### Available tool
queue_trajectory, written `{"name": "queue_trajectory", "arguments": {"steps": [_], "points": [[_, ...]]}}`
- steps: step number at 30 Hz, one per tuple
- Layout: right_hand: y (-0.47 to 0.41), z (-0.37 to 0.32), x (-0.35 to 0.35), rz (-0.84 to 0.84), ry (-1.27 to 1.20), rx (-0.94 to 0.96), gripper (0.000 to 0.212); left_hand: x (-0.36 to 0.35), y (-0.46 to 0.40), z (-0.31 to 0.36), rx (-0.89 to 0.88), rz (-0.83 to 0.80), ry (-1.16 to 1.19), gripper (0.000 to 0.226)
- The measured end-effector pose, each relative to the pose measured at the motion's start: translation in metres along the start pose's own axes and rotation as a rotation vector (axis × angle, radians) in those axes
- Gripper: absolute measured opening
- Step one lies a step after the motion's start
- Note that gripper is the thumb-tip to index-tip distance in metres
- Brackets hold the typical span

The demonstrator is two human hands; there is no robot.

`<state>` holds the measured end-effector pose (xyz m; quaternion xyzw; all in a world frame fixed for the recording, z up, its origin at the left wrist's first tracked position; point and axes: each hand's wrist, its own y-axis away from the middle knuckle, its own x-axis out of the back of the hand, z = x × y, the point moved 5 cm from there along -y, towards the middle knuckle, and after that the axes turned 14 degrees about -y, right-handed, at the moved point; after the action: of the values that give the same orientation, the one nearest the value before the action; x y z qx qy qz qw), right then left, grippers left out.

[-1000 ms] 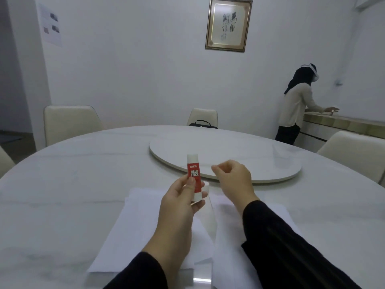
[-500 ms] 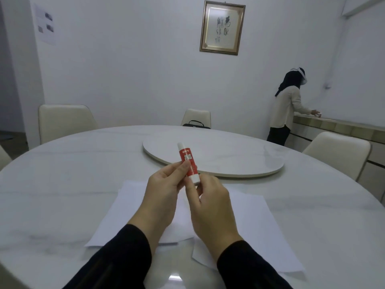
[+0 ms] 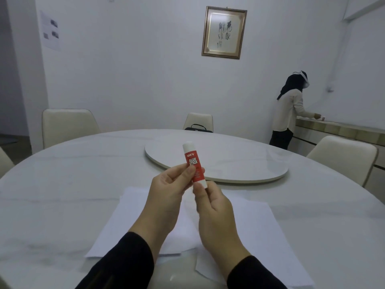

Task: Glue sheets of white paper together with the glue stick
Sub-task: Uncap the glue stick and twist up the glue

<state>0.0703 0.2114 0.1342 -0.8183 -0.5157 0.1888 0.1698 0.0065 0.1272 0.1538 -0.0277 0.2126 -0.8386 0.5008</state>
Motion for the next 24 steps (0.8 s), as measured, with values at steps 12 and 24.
{"name": "queue_trajectory", "arguments": {"steps": [12,24], "points": [[0.002,0.010,-0.008,-0.028,-0.536,-0.367,0.048,0.000,0.000,-0.001,-0.009,-0.006,-0.023,0.031],[0.005,0.015,-0.020,-0.166,-0.735,-0.541,0.062,-0.002,0.002,0.002,0.020,-0.056,0.017,0.040]]}}
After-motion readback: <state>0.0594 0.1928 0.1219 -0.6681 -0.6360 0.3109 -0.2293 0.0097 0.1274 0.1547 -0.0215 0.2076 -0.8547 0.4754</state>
